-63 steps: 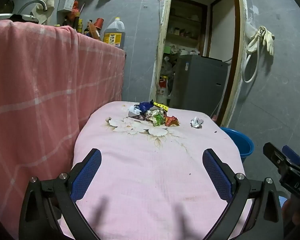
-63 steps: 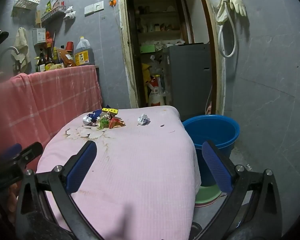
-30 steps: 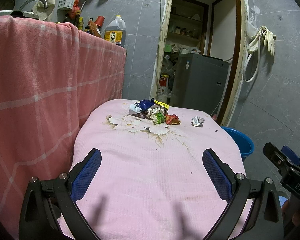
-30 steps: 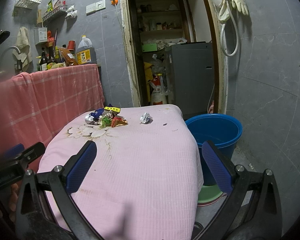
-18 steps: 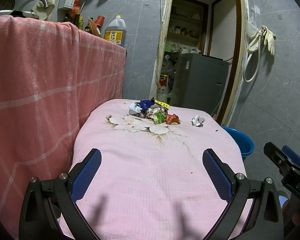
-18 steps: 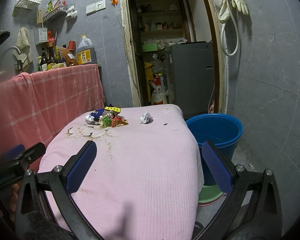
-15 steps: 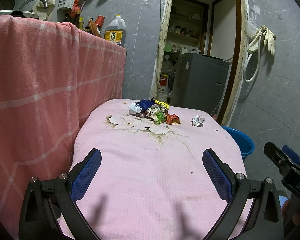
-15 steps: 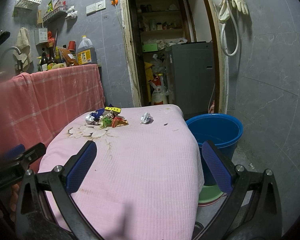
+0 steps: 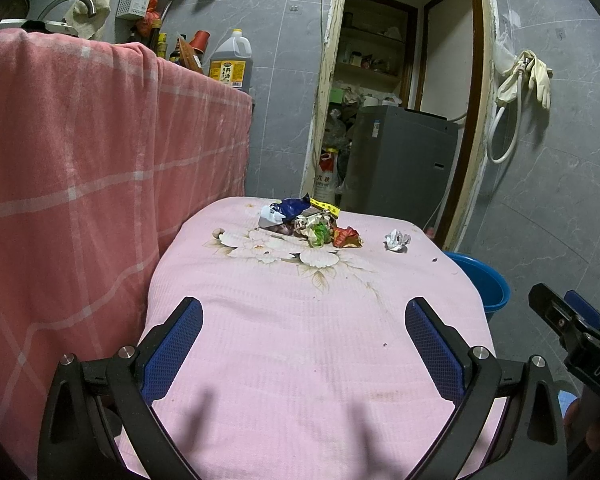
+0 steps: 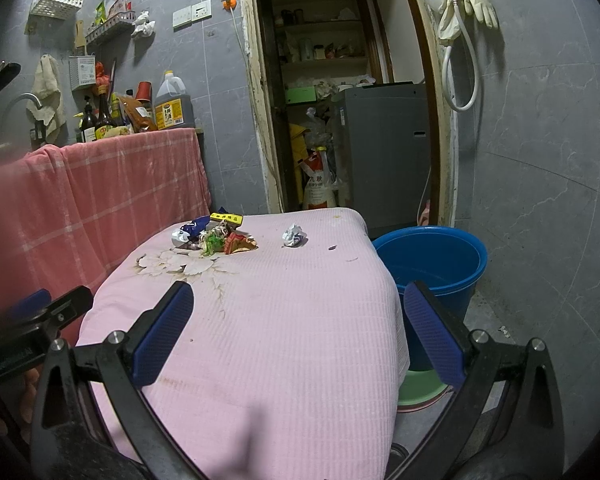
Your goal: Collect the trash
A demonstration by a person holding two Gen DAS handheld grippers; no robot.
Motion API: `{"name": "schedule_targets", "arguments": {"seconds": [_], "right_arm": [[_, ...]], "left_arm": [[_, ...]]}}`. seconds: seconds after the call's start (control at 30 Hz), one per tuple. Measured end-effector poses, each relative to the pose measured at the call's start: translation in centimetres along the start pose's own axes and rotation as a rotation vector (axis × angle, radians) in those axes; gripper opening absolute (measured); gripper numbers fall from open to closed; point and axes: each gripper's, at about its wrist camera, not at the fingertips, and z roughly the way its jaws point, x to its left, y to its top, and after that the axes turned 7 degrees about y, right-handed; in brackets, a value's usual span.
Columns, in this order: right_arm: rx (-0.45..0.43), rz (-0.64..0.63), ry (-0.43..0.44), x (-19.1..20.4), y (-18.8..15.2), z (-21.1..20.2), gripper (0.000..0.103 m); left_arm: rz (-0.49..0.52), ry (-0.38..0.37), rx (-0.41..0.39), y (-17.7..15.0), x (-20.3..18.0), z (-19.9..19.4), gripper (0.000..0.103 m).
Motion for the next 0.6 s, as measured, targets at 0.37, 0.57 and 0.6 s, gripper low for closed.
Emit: {"name": "schedule_targets", "arguments": {"seconds": [0.37,0.57,0.6], "right_arm": [[0.001,0.002,0.001,0.02,-0.03,0.03,0.103],[0.000,0.002,0.001,0.03,-0.06,0.04,0.103],[0.000,0.002,0.001,0.03,-0.07,0.03,0.103]], "left_arm": [[0.000,0.000,0.001,0.02,0.00,0.00,0.099],[0.000,0.000,0.001,-0.02,0.03,0.07,0.099],[0.000,0.001,0.002,-0.01,0.03,0.07,0.099]]}}
